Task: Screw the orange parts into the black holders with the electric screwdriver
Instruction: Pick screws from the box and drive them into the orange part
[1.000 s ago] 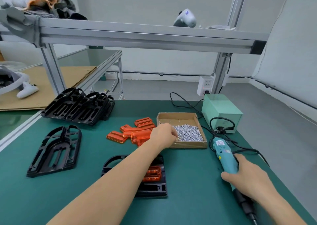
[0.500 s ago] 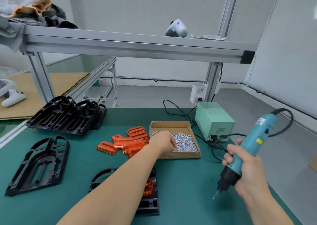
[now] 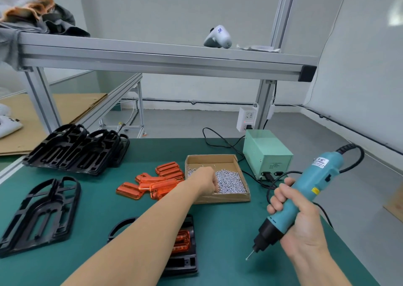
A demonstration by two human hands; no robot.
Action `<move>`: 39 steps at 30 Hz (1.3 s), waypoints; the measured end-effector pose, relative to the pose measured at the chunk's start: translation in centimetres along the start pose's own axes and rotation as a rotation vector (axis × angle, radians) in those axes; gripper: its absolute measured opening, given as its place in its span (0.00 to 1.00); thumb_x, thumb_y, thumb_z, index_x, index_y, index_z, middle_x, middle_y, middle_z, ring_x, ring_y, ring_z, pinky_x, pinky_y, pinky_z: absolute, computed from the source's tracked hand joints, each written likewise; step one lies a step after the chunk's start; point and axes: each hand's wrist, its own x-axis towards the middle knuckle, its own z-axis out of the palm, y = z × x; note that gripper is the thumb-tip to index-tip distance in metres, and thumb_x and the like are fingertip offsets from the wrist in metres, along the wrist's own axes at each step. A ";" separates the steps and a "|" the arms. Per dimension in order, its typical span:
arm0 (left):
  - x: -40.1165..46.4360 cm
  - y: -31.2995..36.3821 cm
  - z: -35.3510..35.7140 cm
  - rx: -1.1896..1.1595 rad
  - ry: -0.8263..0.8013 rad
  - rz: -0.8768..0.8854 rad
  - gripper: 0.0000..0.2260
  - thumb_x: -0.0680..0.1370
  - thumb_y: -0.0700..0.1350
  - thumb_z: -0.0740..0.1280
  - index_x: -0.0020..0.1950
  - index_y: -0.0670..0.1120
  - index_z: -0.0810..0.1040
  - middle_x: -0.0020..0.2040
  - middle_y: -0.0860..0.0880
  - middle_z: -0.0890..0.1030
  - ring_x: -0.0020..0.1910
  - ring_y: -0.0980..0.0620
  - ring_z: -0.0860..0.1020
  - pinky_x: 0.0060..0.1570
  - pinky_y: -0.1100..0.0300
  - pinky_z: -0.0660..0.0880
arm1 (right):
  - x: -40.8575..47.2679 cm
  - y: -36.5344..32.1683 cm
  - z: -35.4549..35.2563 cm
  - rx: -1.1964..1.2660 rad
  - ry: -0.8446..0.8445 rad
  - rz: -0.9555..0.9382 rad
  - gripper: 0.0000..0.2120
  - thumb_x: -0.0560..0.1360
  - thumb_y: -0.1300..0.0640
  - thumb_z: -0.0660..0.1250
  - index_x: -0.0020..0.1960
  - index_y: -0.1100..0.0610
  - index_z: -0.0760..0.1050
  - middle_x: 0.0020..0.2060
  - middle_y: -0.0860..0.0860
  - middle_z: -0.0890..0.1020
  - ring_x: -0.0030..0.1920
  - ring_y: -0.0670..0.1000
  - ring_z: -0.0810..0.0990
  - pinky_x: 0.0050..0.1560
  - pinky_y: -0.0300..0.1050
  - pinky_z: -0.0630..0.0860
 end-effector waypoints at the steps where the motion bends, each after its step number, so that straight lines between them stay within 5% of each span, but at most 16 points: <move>1: 0.0 0.0 0.0 0.009 0.004 0.004 0.08 0.75 0.32 0.65 0.48 0.40 0.83 0.54 0.43 0.82 0.55 0.47 0.79 0.59 0.52 0.75 | -0.1 0.1 0.1 0.001 -0.002 0.000 0.11 0.63 0.62 0.67 0.44 0.52 0.72 0.27 0.48 0.68 0.24 0.45 0.67 0.24 0.37 0.69; 8: -0.1 -0.5 0.2 0.110 -0.007 0.062 0.07 0.76 0.37 0.64 0.46 0.45 0.81 0.50 0.48 0.82 0.50 0.49 0.79 0.54 0.55 0.76 | -0.5 0.7 0.4 -0.001 0.006 0.021 0.13 0.62 0.62 0.68 0.44 0.53 0.71 0.27 0.48 0.68 0.24 0.46 0.67 0.24 0.37 0.69; 12: -0.5 -1.1 0.5 0.060 0.103 0.108 0.07 0.75 0.38 0.62 0.41 0.47 0.76 0.42 0.52 0.79 0.41 0.53 0.76 0.40 0.62 0.71 | -0.7 1.0 0.5 0.011 0.008 0.029 0.13 0.62 0.62 0.68 0.45 0.53 0.71 0.27 0.49 0.68 0.23 0.46 0.67 0.24 0.38 0.69; 19: -3.5 -2.3 -0.2 -0.509 0.353 0.070 0.07 0.70 0.36 0.70 0.35 0.46 0.80 0.31 0.54 0.80 0.30 0.59 0.74 0.31 0.70 0.71 | -1.0 1.4 1.1 0.049 0.010 0.015 0.12 0.62 0.64 0.68 0.43 0.52 0.71 0.26 0.49 0.67 0.23 0.46 0.66 0.25 0.38 0.68; 26: -10.2 -3.3 -0.5 -1.125 0.302 0.051 0.05 0.64 0.39 0.76 0.38 0.45 0.85 0.34 0.47 0.81 0.31 0.57 0.75 0.33 0.66 0.73 | -1.2 0.4 2.9 0.138 -0.044 -0.082 0.10 0.65 0.62 0.67 0.41 0.50 0.71 0.28 0.46 0.68 0.26 0.45 0.67 0.28 0.35 0.70; 39: -16.4 -3.1 0.8 -1.368 0.308 0.055 0.13 0.59 0.44 0.75 0.41 0.41 0.85 0.37 0.41 0.83 0.31 0.55 0.76 0.36 0.66 0.75 | -2.6 -0.2 8.3 0.299 -0.182 -0.177 0.06 0.71 0.59 0.62 0.39 0.49 0.68 0.25 0.43 0.66 0.23 0.42 0.65 0.27 0.34 0.68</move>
